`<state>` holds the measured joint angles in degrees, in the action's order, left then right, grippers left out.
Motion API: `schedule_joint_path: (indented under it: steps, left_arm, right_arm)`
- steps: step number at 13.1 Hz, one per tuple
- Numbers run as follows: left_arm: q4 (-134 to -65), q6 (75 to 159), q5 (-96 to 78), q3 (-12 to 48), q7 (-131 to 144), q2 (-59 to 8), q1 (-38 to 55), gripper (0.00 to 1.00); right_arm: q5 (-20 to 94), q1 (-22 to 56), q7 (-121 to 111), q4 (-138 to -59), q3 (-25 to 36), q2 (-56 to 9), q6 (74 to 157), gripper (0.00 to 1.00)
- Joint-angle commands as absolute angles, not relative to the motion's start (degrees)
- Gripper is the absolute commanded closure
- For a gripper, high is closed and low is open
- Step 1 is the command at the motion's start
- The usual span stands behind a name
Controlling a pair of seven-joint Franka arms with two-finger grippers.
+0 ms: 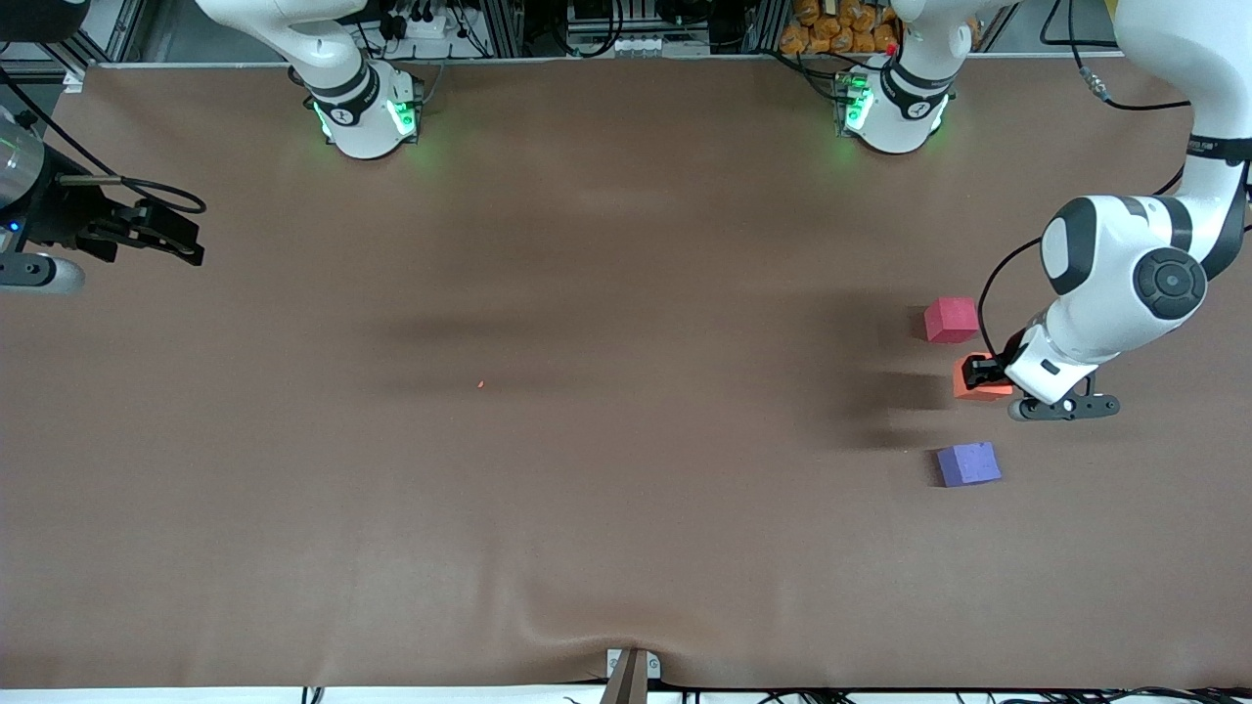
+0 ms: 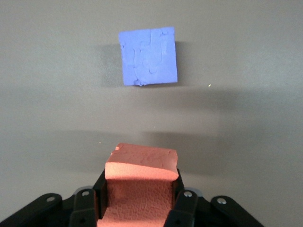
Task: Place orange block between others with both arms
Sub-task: 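Lower the orange cube between the pink and blue cubes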
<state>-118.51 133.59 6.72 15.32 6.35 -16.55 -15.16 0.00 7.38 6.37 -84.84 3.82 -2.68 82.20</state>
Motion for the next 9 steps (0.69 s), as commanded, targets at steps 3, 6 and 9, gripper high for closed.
schedule_joint_path:
  steps: [3,6,9]
  left_arm:
    - [-116.90,132.80,5.71,15.56,7.47,-19.07,-15.29,0.82]
    - [-115.75,133.07,5.80,15.21,7.65,-21.09,-15.47,0.82]
    - [-115.05,133.24,5.89,15.12,7.73,-22.76,-16.08,0.82]
  right_arm:
    - [-0.35,8.09,7.38,-83.76,4.04,-3.43,81.74,0.00]
    - [-0.26,8.09,7.38,-83.67,4.04,-3.52,82.09,0.00]
    - [-0.35,8.09,7.38,-83.58,4.04,-3.52,82.00,0.00]
